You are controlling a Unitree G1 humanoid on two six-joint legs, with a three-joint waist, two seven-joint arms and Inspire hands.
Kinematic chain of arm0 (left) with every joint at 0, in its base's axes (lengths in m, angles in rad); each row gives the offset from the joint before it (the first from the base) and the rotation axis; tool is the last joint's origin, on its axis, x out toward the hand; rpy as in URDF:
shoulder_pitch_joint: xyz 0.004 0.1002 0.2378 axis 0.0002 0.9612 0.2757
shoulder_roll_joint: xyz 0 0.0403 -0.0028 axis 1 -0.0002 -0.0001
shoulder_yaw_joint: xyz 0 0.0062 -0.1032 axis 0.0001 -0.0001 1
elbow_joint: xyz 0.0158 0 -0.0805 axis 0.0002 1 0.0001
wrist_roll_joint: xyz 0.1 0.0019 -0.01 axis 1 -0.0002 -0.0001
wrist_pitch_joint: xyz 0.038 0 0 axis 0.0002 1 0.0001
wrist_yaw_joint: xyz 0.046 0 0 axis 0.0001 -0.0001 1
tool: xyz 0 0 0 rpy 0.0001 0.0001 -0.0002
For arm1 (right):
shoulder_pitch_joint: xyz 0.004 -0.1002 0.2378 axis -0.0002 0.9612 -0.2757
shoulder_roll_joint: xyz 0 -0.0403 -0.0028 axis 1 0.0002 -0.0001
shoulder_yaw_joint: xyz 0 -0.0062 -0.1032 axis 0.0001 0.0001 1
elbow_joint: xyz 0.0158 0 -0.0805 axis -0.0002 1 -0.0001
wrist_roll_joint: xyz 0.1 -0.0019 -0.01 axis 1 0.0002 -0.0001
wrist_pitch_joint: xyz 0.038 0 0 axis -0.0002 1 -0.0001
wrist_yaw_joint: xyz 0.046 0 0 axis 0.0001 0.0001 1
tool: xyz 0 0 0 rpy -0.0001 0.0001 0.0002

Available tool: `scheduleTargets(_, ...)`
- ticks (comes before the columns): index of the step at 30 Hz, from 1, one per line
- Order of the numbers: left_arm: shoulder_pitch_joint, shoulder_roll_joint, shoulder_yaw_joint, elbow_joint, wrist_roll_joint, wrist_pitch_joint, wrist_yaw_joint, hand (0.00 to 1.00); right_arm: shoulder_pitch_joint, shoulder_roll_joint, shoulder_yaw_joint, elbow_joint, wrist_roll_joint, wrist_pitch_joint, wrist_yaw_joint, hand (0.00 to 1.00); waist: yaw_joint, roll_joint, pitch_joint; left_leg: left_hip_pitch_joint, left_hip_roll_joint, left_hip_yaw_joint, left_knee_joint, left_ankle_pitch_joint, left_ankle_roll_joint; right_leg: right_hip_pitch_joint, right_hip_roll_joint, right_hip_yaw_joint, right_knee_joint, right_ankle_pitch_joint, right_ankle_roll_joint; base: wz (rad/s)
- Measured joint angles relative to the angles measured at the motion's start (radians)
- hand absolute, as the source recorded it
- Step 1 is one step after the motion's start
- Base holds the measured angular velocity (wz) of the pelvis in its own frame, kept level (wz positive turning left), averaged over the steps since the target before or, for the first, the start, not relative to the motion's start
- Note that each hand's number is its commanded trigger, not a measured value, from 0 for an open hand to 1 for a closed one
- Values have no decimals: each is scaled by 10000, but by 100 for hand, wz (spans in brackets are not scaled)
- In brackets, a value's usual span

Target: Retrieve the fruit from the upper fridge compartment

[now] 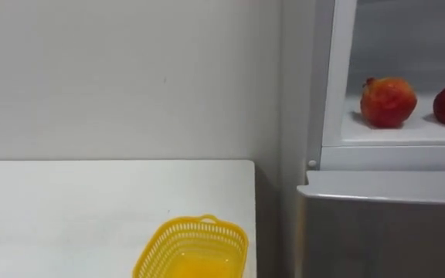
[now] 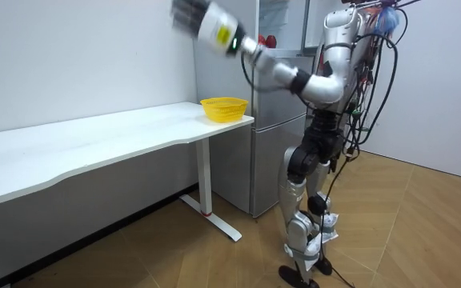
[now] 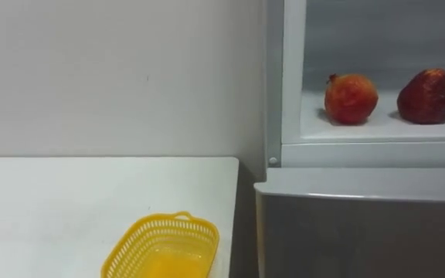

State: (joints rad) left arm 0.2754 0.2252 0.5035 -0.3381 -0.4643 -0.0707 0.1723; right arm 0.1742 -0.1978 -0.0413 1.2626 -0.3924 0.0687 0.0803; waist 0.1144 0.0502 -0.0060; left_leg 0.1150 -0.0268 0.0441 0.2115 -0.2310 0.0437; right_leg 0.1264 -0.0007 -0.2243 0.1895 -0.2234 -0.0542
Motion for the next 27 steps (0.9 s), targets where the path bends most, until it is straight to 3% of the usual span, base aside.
scheduleTargets(1,221,-118,-63,566,-119,74,19,0,11,3,-6,-9,-9,39,-3,0,-7,3,4,0,-3,-2,21,0,0,2,-3,1,3,-7,3,0)
scheduleTargets(3,755,-280,-365,2812,-807,360,337,0,15,2,-12,-65,-32,171,8,0,5,-41,37,-29,-4,-18,20,-1,0,-40,-1,19,22,-27,-7,0)
scheduleTargets(4,784,-286,-386,3524,-1021,399,367,0,4,1,-31,-86,-32,198,34,0,4,-61,45,-33,-5,-34,8,-1,-1,-44,0,21,34,-42,-6,0)
scheduleTargets(6,741,-289,-367,6085,-1870,553,583,0,-48,-18,-289,-116,-45,200,64,0,3,-136,18,-31,-8,-41,9,-5,0,-43,1,15,13,-43,-6,0)
scheduleTargets(10,685,-408,-501,8611,-2472,639,852,0,-181,-43,-373,-182,-73,205,56,0,31,-309,27,-14,-11,-69,-74,-8,5,-47,3,12,1,-35,6,0)
scheduleTargets(16,319,-600,-1019,11983,-2936,767,1006,0,-322,-51,-239,-168,-45,322,35,0,-7,-219,46,53,-19,-48,-144,-25,25,47,-3,21,-24,-24,23,0)
scheduleTargets(21,288,-805,-1194,13941,-789,976,576,0,-73,-5,-241,-149,-140,429,69,0,-72,-109,79,243,-14,7,-329,-26,24,166,-2,58,-38,-57,28,-3)
scheduleTargets(23,367,-865,-1367,14381,1198,1149,403,0,20,16,-241,-126,-182,433,111,0,-96,-180,63,327,-2,55,-406,-22,20,191,12,116,-33,-68,21,-5)
scheduleTargets(27,278,-863,-2839,14360,4090,1425,235,0,-10,28,-77,-102,-191,526,91,0,-423,-381,43,296,-14,62,-277,-20,20,214,7,118,-27,-76,30,4)
